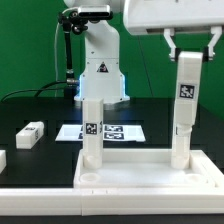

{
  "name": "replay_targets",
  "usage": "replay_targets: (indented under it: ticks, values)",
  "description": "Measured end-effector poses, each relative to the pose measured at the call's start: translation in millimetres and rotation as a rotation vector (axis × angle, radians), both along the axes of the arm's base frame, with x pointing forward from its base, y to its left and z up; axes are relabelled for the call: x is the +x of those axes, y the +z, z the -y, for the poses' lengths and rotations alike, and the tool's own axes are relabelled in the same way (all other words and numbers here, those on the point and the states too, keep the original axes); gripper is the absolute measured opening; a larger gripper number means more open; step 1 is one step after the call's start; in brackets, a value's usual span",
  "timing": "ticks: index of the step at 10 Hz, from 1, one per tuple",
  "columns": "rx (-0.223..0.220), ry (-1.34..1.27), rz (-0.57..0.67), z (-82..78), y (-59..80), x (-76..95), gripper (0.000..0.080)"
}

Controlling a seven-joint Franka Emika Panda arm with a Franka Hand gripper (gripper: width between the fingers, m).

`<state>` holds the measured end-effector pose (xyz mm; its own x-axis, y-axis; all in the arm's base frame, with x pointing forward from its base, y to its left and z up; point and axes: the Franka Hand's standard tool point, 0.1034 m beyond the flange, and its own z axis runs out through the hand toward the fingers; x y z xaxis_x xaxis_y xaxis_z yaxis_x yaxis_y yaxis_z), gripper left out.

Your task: Assemble desk

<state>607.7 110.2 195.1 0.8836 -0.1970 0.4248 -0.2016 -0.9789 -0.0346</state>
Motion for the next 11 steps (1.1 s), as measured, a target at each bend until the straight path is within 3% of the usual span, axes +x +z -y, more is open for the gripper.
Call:
replay_targets:
  ticks: [2, 3, 6, 9, 11]
  values:
    - [0.031, 0.085, 0.091, -14.0, -8.1, 2.0, 0.0288]
    - [0.058, 0.048, 0.074, -16.5, -14.9, -6.2, 0.0288]
    - [0.068, 0.05, 0.068, -17.1, -15.1, -5.0, 0.0288]
    - [0.013, 0.153, 0.126, -7.9, -21.8, 8.3, 0.0288]
    - [0.011, 0.154, 0.125, -8.7, -30.1, 10.6, 0.0288]
